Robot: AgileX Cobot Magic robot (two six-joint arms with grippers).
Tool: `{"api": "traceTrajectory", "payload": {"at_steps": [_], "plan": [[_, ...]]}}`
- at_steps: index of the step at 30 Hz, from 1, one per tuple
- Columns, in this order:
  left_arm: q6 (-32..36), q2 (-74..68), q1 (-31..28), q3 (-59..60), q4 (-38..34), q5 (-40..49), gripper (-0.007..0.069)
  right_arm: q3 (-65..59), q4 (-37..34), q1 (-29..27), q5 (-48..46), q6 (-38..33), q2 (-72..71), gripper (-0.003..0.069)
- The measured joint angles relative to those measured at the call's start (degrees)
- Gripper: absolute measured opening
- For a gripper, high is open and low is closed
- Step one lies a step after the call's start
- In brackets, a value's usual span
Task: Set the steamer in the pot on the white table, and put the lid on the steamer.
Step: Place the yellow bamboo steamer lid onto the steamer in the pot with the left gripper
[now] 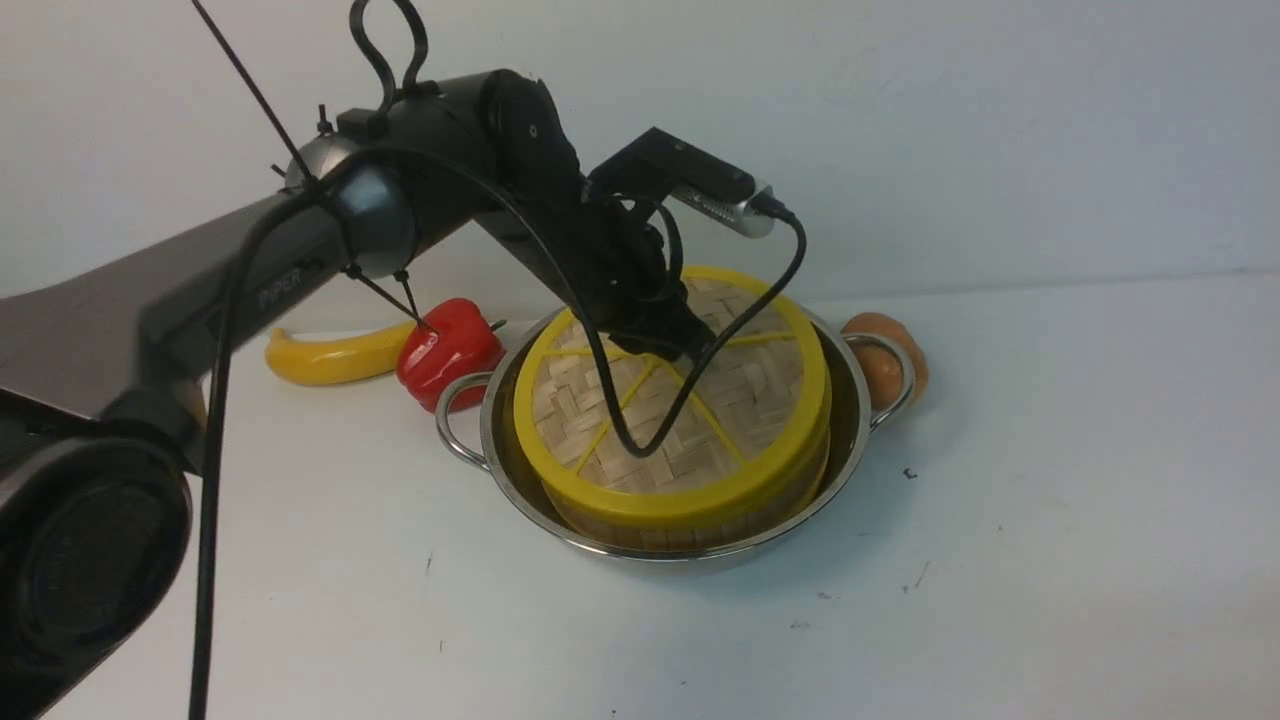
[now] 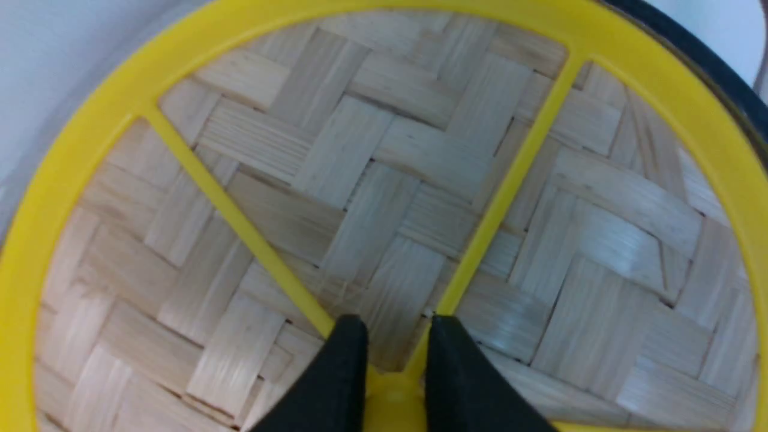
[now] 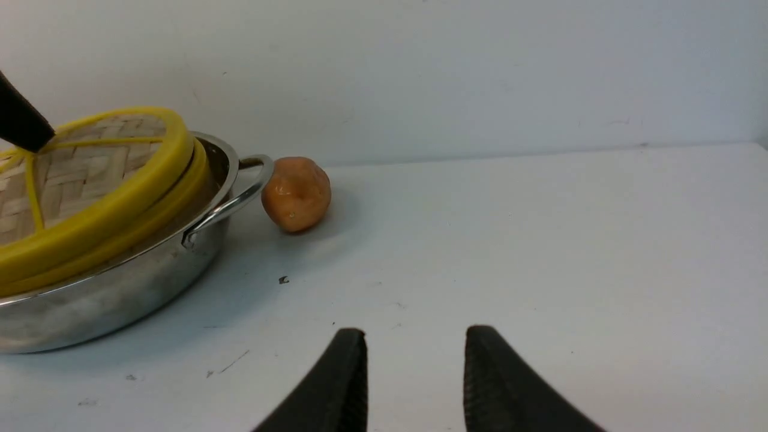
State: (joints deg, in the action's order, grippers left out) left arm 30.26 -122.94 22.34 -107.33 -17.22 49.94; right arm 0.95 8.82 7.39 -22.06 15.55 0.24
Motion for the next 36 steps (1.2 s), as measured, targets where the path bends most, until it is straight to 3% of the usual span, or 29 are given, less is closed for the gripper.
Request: {"api": "traceTrajectory", "payload": {"at_steps": [15,25,36], "plan": [[0.1,-0.2,0.8,-0.2,2.3,-2.0,0.0114,0.0,0.0,0.0,0.0,-0.1,0.0,0.0243],[4.7,-1.1,1.9,-0.4,2.1,-3.4,0.0114,0.0,0.0,0.0,0.0,-0.1,-0.2,0.0243],[5.2,-1.2,2.9,-0.7,2.7,-3.1,0.0114,0.0,0.0,0.0,0.0,-0.1,-0.2,0.0243]]}}
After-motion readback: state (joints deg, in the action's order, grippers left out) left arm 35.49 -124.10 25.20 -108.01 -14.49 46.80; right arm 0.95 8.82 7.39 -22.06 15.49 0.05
